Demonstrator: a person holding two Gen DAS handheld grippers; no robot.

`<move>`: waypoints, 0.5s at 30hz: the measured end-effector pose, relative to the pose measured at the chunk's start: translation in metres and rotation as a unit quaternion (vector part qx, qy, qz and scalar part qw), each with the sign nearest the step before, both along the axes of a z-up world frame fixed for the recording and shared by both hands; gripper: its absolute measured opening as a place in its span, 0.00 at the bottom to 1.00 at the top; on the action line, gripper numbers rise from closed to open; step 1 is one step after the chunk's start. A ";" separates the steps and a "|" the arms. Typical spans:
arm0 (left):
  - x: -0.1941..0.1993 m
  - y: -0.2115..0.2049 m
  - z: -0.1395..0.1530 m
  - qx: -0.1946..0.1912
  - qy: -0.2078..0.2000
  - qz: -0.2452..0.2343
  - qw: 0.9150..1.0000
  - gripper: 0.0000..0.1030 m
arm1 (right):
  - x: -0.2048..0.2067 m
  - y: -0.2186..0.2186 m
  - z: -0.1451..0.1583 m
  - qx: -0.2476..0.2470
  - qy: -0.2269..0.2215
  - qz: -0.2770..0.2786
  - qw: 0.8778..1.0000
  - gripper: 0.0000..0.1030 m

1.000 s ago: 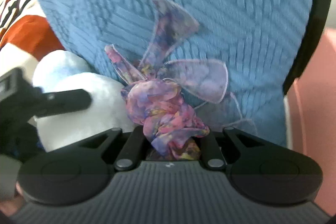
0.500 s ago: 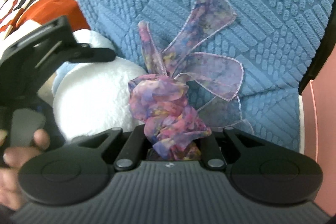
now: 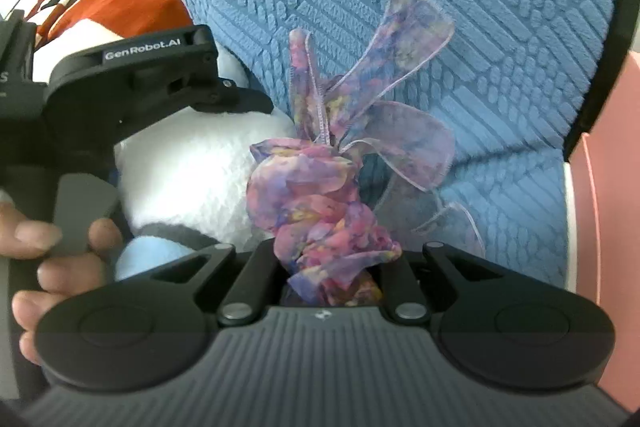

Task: Organize objects
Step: 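Lift the penguin and purple ribbon and carry both toward the pink box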

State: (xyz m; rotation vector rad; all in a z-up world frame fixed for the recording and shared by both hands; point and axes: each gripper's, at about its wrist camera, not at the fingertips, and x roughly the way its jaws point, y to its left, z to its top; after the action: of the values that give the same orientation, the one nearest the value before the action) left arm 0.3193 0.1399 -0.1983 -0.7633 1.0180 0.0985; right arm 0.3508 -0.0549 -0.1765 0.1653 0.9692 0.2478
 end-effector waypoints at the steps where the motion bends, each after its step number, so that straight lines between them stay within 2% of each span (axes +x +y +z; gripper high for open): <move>1: -0.005 -0.001 0.003 0.004 -0.004 -0.004 1.000 0.93 | -0.005 0.000 0.001 -0.003 0.000 -0.005 1.000 0.12; 4: -0.027 -0.008 0.010 0.012 -0.013 -0.017 1.000 0.93 | -0.035 -0.012 0.005 -0.007 -0.002 -0.016 1.000 0.12; 9: -0.060 -0.021 0.019 0.010 -0.011 -0.030 0.999 0.93 | -0.059 -0.024 0.019 -0.017 -0.015 -0.027 0.999 0.12; 15: -0.115 -0.062 0.030 0.016 -0.022 -0.056 0.998 0.92 | -0.091 -0.040 0.037 -0.011 -0.015 -0.060 0.998 0.12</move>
State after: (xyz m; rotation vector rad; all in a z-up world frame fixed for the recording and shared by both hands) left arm 0.2046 0.0784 -0.1682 -0.6761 1.0134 0.0020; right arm 0.2597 -0.0944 -0.1394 0.1990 0.9278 0.1292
